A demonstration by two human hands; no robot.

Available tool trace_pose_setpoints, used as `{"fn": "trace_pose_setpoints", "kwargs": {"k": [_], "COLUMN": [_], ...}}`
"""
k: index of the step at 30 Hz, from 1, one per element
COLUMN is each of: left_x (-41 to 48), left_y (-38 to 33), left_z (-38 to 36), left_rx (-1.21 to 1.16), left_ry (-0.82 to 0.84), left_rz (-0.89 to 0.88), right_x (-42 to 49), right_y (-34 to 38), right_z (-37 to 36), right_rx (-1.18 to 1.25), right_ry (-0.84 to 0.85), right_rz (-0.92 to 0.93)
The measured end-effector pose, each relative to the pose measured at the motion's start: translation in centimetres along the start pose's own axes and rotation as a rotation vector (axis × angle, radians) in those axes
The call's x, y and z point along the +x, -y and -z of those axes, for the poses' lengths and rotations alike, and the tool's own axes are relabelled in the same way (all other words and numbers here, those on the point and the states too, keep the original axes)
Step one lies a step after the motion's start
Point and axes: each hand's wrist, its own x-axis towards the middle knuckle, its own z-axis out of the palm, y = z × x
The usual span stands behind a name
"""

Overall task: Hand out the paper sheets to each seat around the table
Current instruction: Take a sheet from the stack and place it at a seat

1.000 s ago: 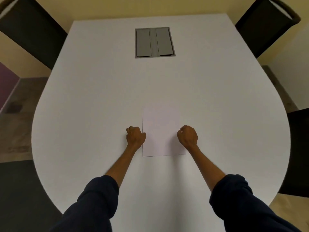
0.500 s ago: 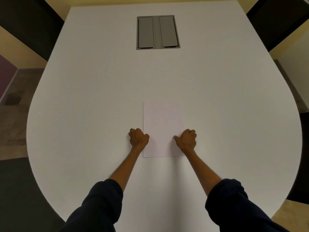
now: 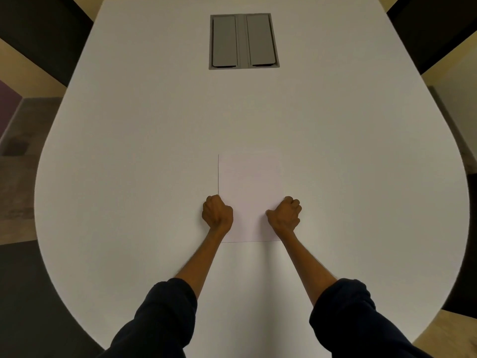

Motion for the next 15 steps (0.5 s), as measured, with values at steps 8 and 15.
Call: {"fn": "trace_pose_setpoints", "kwargs": {"k": [8, 15], "left_x": [0.0, 1.5], "left_y": [0.2, 0.9], "left_z": [-0.7, -0.3], "left_rx": [-0.093, -0.406], "left_ry": [-0.101, -0.051], "left_rz": [-0.04, 0.093], "right_x": [0.1, 0.7], "right_y": [0.1, 0.3], "right_z": [0.2, 0.5], "right_rx": [0.073, 0.191], "right_ry": [0.011, 0.025], "right_rz": [-0.032, -0.051]}}
